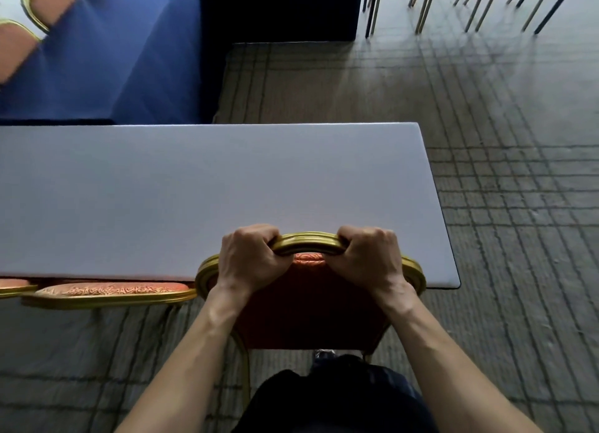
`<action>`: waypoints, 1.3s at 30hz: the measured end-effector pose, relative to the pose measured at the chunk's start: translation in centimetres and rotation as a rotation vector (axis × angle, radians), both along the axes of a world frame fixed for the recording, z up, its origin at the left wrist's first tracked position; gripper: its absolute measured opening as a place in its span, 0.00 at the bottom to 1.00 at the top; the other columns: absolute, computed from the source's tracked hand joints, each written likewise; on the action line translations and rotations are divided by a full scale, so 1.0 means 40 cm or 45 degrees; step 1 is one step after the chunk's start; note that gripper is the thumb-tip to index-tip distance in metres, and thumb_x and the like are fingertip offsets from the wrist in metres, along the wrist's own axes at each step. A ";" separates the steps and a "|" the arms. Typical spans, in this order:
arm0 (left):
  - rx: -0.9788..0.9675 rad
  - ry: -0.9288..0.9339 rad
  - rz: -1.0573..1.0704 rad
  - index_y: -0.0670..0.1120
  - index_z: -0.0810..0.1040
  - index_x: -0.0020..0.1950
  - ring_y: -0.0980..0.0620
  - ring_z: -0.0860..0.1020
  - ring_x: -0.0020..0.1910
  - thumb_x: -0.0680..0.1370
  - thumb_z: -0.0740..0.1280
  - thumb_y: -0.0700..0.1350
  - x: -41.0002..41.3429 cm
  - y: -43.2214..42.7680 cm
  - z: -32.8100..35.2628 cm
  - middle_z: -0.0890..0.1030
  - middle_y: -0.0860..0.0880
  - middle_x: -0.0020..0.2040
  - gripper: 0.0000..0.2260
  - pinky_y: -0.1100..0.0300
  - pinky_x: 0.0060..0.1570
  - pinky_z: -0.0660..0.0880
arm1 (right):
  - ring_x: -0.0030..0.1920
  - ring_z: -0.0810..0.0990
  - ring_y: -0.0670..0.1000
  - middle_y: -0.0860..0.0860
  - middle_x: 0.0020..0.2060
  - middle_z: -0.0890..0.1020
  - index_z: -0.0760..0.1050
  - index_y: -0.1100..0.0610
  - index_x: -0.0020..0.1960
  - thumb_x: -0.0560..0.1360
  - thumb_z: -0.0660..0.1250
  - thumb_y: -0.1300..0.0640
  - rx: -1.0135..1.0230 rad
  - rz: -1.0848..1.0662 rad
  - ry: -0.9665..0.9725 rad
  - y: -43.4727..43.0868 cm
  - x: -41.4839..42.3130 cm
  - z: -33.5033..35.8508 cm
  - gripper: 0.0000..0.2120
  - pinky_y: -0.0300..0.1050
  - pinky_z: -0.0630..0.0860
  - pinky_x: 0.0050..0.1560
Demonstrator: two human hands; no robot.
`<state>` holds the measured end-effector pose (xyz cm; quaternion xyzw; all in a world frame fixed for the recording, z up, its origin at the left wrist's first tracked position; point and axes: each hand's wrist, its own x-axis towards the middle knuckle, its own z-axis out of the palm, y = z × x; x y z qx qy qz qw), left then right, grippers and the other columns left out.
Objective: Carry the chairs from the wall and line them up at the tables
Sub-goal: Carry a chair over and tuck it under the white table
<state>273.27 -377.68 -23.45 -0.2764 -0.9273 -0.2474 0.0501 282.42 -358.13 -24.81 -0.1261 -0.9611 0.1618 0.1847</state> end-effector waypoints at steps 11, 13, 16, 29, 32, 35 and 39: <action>0.067 -0.059 -0.072 0.47 0.74 0.31 0.50 0.76 0.31 0.64 0.73 0.50 -0.048 -0.021 -0.030 0.77 0.52 0.30 0.10 0.59 0.31 0.69 | 0.28 0.79 0.55 0.49 0.26 0.78 0.74 0.54 0.31 0.63 0.68 0.45 -0.016 0.036 0.032 -0.018 -0.038 -0.022 0.13 0.41 0.65 0.29; 0.042 -0.115 -0.093 0.48 0.73 0.32 0.48 0.77 0.32 0.64 0.73 0.49 -0.036 -0.029 -0.048 0.77 0.52 0.31 0.10 0.60 0.31 0.68 | 0.29 0.79 0.55 0.49 0.26 0.78 0.74 0.54 0.31 0.61 0.71 0.47 -0.031 0.035 -0.006 -0.036 -0.023 -0.035 0.11 0.40 0.64 0.30; 0.003 -0.117 -0.099 0.47 0.73 0.33 0.48 0.76 0.32 0.64 0.73 0.48 -0.028 -0.050 -0.070 0.77 0.53 0.31 0.10 0.60 0.32 0.66 | 0.31 0.80 0.55 0.49 0.28 0.79 0.73 0.53 0.32 0.60 0.72 0.47 -0.042 0.031 -0.019 -0.064 -0.010 -0.054 0.12 0.41 0.63 0.31; -0.124 -0.145 -0.138 0.52 0.76 0.40 0.48 0.79 0.41 0.68 0.71 0.55 0.064 -0.184 -0.132 0.78 0.55 0.39 0.09 0.58 0.38 0.67 | 0.37 0.80 0.54 0.46 0.34 0.79 0.72 0.52 0.37 0.66 0.64 0.40 -0.058 0.099 -0.085 -0.191 0.089 -0.109 0.15 0.45 0.70 0.33; -0.137 -0.149 -0.155 0.53 0.77 0.41 0.48 0.80 0.43 0.68 0.71 0.56 0.115 -0.214 -0.152 0.79 0.55 0.40 0.09 0.58 0.38 0.68 | 0.39 0.80 0.53 0.46 0.35 0.80 0.74 0.51 0.39 0.68 0.65 0.39 -0.061 0.095 -0.093 -0.219 0.144 -0.126 0.15 0.45 0.73 0.33; -0.165 -0.201 -0.152 0.54 0.80 0.45 0.49 0.82 0.46 0.69 0.73 0.56 0.178 -0.245 -0.156 0.82 0.56 0.43 0.09 0.56 0.40 0.73 | 0.41 0.83 0.52 0.45 0.38 0.83 0.78 0.49 0.42 0.67 0.65 0.38 -0.068 0.101 -0.146 -0.251 0.204 -0.142 0.16 0.46 0.77 0.36; -0.211 -0.335 -0.146 0.57 0.82 0.49 0.52 0.82 0.49 0.71 0.73 0.57 0.273 -0.300 -0.167 0.84 0.59 0.47 0.09 0.58 0.43 0.69 | 0.42 0.85 0.51 0.44 0.41 0.85 0.81 0.46 0.45 0.68 0.61 0.35 -0.093 0.176 -0.232 -0.304 0.297 -0.165 0.19 0.47 0.80 0.39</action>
